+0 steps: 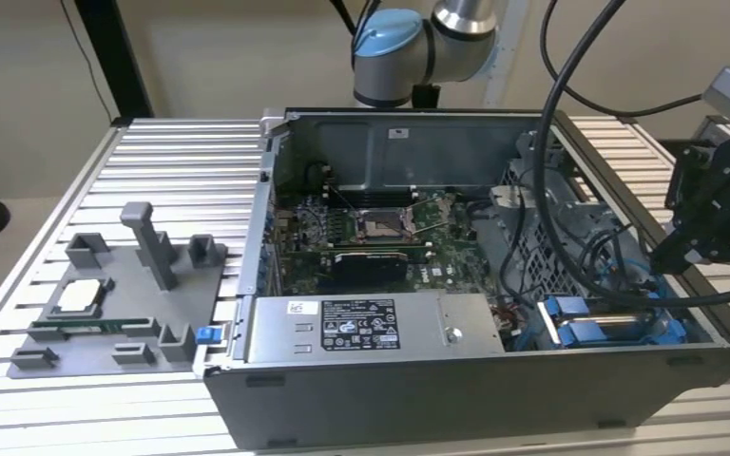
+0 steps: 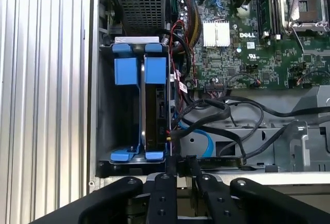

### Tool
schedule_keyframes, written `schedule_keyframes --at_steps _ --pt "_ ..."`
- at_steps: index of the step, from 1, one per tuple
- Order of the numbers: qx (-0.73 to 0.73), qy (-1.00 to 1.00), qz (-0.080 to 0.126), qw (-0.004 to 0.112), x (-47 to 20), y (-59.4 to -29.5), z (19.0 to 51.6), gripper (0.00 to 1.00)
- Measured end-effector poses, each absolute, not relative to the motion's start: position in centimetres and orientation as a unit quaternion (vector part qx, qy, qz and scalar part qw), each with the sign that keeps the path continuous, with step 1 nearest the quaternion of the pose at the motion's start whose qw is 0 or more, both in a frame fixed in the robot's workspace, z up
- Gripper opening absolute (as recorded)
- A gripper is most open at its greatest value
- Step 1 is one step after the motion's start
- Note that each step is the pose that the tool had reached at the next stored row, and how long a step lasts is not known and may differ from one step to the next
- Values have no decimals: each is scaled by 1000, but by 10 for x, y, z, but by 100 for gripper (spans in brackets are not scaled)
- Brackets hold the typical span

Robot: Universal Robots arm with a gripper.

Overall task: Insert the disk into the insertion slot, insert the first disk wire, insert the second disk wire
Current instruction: 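Insert the second disk wire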

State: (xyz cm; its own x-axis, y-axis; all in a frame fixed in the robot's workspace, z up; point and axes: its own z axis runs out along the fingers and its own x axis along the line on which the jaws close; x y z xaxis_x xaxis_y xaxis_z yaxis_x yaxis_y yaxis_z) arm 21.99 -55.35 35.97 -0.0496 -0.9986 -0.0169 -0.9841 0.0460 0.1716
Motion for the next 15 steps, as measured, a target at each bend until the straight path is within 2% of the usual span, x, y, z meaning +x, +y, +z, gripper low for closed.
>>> schedule_keyframes --at_steps 7,8,15 --pt "687 -721 -68 53 220 -553 360 100" --pt "687 -721 -68 54 220 -553 360 0" --pt "687 -721 -68 54 218 -553 376 0"
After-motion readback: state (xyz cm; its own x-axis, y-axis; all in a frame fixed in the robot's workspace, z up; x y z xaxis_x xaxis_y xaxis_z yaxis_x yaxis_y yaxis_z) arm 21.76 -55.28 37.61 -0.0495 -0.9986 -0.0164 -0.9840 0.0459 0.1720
